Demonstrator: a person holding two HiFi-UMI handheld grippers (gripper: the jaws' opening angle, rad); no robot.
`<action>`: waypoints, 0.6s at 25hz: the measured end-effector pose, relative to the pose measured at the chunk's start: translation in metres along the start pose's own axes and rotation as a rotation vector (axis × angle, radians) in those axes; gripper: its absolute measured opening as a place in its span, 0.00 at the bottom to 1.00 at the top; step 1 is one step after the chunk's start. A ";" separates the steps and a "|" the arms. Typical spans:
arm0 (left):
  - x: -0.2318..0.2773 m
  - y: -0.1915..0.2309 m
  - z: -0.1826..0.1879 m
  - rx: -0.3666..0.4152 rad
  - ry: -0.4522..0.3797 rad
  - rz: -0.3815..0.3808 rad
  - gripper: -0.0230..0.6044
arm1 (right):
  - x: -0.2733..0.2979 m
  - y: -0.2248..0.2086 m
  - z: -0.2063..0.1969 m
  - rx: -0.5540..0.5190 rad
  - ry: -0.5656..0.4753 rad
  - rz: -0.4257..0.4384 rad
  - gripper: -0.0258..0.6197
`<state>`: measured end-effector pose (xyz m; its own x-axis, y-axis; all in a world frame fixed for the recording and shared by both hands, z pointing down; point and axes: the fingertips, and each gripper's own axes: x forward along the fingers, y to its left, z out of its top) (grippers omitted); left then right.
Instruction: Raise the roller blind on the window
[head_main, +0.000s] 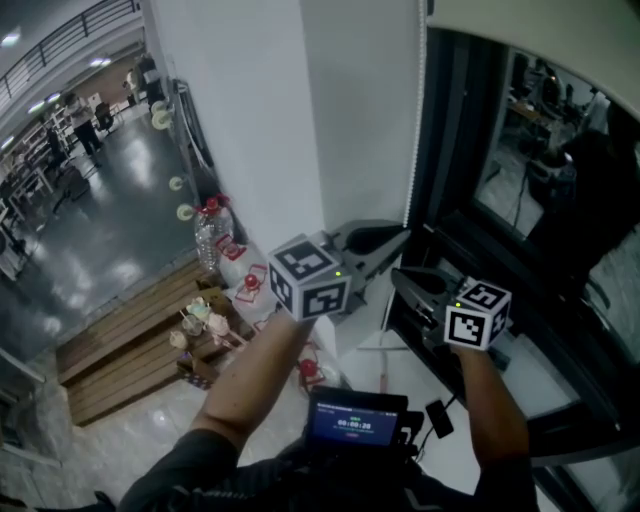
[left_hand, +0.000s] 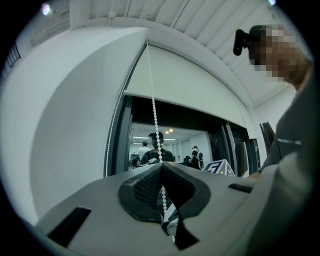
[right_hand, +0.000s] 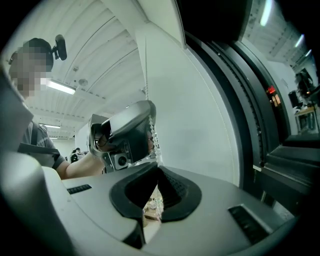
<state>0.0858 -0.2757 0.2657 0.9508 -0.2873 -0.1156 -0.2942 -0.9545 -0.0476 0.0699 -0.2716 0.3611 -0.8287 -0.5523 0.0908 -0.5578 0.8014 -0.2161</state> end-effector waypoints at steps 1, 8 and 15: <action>0.000 -0.001 0.000 0.002 -0.002 0.000 0.04 | 0.000 0.000 -0.001 -0.007 0.008 -0.003 0.06; -0.006 -0.001 0.003 -0.027 -0.030 -0.003 0.04 | -0.032 0.002 0.033 -0.129 -0.026 -0.049 0.17; -0.008 -0.008 0.005 -0.025 -0.049 -0.022 0.04 | -0.042 0.023 0.143 -0.122 -0.254 0.002 0.17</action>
<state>0.0800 -0.2649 0.2620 0.9509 -0.2630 -0.1630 -0.2705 -0.9624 -0.0256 0.0991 -0.2629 0.2137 -0.8000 -0.5784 -0.1596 -0.5705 0.8157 -0.0964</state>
